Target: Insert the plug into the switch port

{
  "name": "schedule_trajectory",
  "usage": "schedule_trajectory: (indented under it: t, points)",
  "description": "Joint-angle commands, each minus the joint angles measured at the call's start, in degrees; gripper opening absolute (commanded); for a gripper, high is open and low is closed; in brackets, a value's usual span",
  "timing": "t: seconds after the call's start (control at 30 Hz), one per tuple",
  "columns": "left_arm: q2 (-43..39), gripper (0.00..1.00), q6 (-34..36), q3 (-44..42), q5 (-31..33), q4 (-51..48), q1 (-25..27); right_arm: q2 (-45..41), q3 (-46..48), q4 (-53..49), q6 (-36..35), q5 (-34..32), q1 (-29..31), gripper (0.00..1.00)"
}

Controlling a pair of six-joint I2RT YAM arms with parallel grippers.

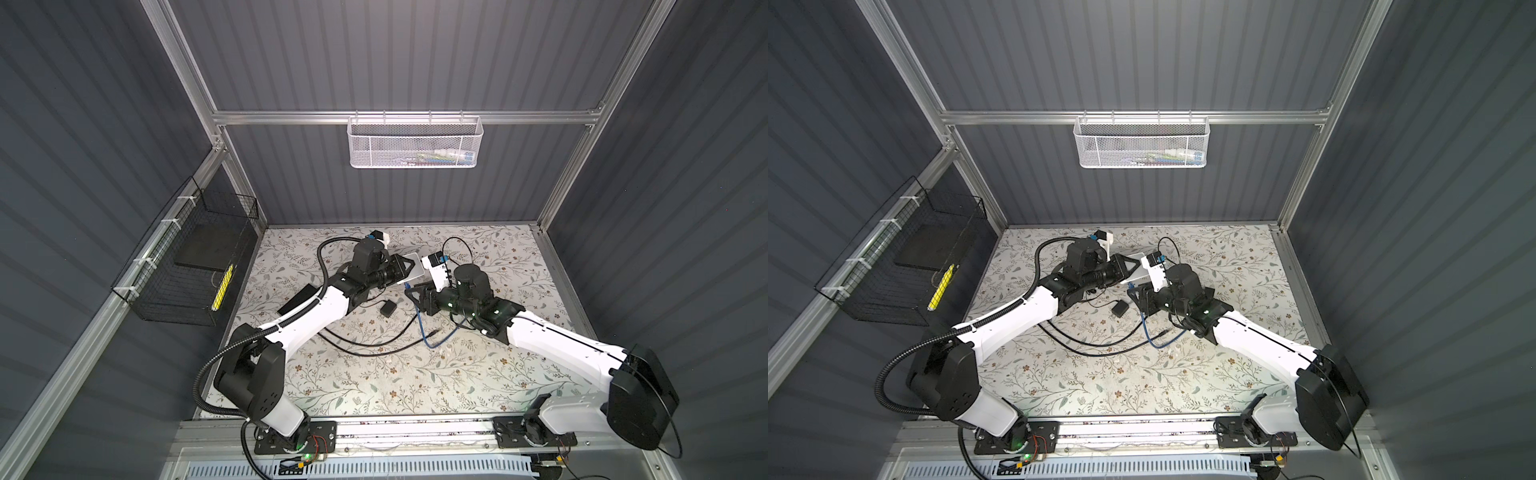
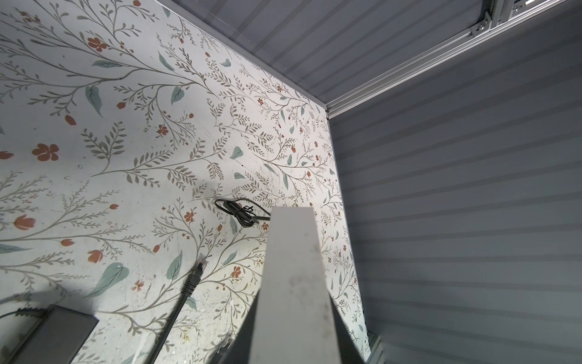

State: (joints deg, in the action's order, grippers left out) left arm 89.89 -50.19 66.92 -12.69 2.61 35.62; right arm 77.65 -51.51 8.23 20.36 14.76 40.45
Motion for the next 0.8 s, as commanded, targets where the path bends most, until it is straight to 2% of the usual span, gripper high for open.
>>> schedule_trajectory:
  t: [0.0,0.2,0.77]
  points:
    - [-1.53,0.00,-0.21,-0.35,-0.62,1.67,-0.23,1.22,-2.18,0.82,-0.40,-0.13,0.32,0.43]
    - [-1.82,0.00,0.06,-0.10,-0.42,1.40,-0.26,1.89,-1.87,0.69,-0.08,-0.02,0.25,0.43]
    - [-2.00,0.00,0.11,-0.12,-0.70,1.37,-0.20,2.50,-2.17,0.30,-0.06,0.14,0.32,0.32]
